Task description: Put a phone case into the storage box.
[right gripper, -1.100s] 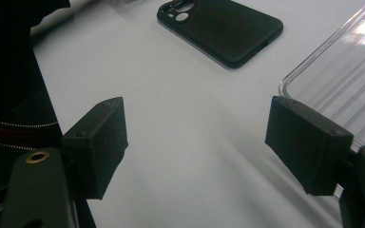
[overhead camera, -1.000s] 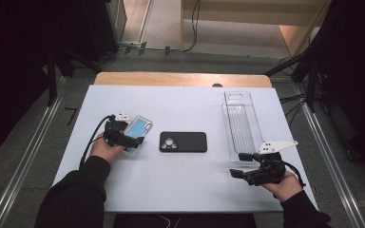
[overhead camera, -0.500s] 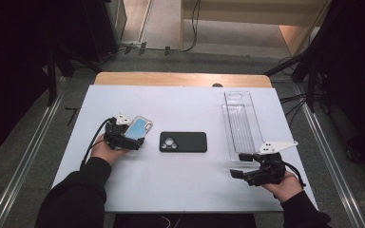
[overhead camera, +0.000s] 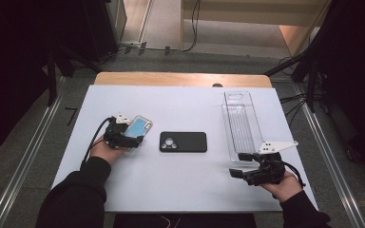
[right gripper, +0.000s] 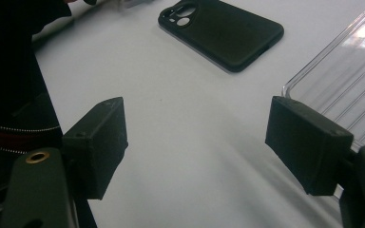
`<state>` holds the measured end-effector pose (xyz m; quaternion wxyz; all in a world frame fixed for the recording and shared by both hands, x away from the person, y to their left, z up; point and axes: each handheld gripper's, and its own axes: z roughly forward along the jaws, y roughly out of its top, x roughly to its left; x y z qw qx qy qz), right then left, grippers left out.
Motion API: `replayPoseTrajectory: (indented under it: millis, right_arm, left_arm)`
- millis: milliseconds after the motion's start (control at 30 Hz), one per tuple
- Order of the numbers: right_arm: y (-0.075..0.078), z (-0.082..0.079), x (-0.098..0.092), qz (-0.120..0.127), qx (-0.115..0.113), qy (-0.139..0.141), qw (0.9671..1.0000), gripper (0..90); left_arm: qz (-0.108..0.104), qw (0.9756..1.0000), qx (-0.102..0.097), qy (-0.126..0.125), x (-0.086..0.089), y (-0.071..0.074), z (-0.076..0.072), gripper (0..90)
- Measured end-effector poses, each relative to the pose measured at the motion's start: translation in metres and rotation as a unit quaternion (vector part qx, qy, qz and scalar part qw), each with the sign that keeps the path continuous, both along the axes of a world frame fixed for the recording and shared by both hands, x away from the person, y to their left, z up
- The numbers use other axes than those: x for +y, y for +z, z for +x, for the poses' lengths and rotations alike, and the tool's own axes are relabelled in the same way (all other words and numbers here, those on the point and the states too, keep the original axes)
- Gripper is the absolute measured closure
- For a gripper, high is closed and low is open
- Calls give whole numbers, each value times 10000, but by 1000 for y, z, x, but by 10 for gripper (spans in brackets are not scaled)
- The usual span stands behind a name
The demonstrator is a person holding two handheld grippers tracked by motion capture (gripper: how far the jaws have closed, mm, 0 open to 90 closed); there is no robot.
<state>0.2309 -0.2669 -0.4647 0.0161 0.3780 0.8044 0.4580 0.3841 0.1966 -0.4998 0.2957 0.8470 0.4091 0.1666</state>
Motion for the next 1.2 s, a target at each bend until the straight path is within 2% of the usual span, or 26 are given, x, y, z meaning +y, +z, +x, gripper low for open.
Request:
replayPoseTrajectory:
  millis: [133, 300, 400, 567, 800, 933, 1133, 1200]
  right_arm:
    - [0, 0, 0, -22, -12, 13, 10000, 198]
    - [0, 0, 0, -13, -22, 15, 10000, 197]
    - [0, 0, 0, 10, -32, -1, 10000, 198]
    - [2, -1, 0, 121, -129, 36, 9998, 198]
    - [3, 0, -1, 121, -157, -18, 9998, 198]
    - [4, 0, -2, 234, -177, -58, 9996, 197]
    - [5, 0, -3, 254, -172, -95, 9995, 198]
    - [5, 0, -3, 271, -173, -115, 9994, 197]
  left_arm:
    - [37, 10000, 53, -8, 0, 1, 1, 169]
    - [-27, 9999, 108, 16, 1, 4, 1, 170]
    - [-66, 9999, 77, 46, 3, 8, 1, 169]
    - [-287, 9996, -22, 32, 2, 20, -4, 170]
    - [-496, 9986, -103, -116, -6, 39, -15, 169]
    - [-601, 9979, -119, -208, -11, 48, -23, 169]
    - [-678, 9968, -28, -432, -22, 55, -33, 169]
    - [-748, 9960, 59, -495, -27, 57, -36, 169]
